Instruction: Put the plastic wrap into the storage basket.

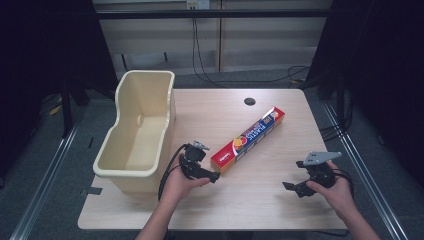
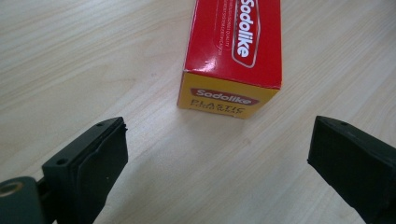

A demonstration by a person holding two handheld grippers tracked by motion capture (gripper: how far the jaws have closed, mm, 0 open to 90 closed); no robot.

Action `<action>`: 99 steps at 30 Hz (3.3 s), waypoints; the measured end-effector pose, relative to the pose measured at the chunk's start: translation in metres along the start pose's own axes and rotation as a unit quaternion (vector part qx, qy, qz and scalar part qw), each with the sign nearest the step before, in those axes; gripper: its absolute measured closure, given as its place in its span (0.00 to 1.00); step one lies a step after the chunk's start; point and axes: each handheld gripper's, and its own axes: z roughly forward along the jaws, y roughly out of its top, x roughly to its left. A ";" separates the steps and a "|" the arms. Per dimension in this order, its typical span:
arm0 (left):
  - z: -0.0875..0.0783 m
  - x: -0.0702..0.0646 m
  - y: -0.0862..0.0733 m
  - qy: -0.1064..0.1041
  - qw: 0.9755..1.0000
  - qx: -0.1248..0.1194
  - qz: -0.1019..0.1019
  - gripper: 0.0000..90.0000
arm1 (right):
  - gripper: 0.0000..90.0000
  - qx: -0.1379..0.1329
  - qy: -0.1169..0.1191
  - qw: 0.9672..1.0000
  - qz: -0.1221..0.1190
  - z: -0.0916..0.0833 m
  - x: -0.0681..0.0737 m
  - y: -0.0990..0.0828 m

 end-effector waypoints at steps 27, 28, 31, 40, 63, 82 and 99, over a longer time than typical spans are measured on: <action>0.024 -0.011 0.079 -0.020 1.000 0.015 0.018 0.06 | 0.03 0.001 0.003 1.000 0.006 -0.001 -0.003 -0.002; 0.026 -0.011 0.081 -0.020 1.000 0.015 0.019 0.06 | 0.03 0.001 0.004 1.000 0.006 -0.001 -0.003 -0.002; 0.032 -0.011 0.089 -0.024 0.999 0.014 0.018 0.07 | 0.03 0.001 0.004 1.000 0.005 -0.001 -0.003 -0.002; 0.051 -0.014 0.113 -0.025 0.999 0.017 0.022 0.07 | 0.03 -0.004 0.005 1.000 0.008 -0.002 -0.005 -0.002; 0.083 -0.011 0.142 -0.029 0.999 0.030 0.017 0.10 | 0.04 -0.012 0.004 1.000 0.012 -0.003 -0.006 0.000; 0.101 -0.014 0.156 -0.029 0.999 0.034 0.021 0.19 | 0.04 -0.022 0.005 1.000 0.013 -0.007 -0.008 0.002; 0.111 -0.013 0.161 -0.020 0.998 0.049 0.040 0.30 | 0.04 -0.026 0.004 0.999 0.018 -0.008 -0.009 0.002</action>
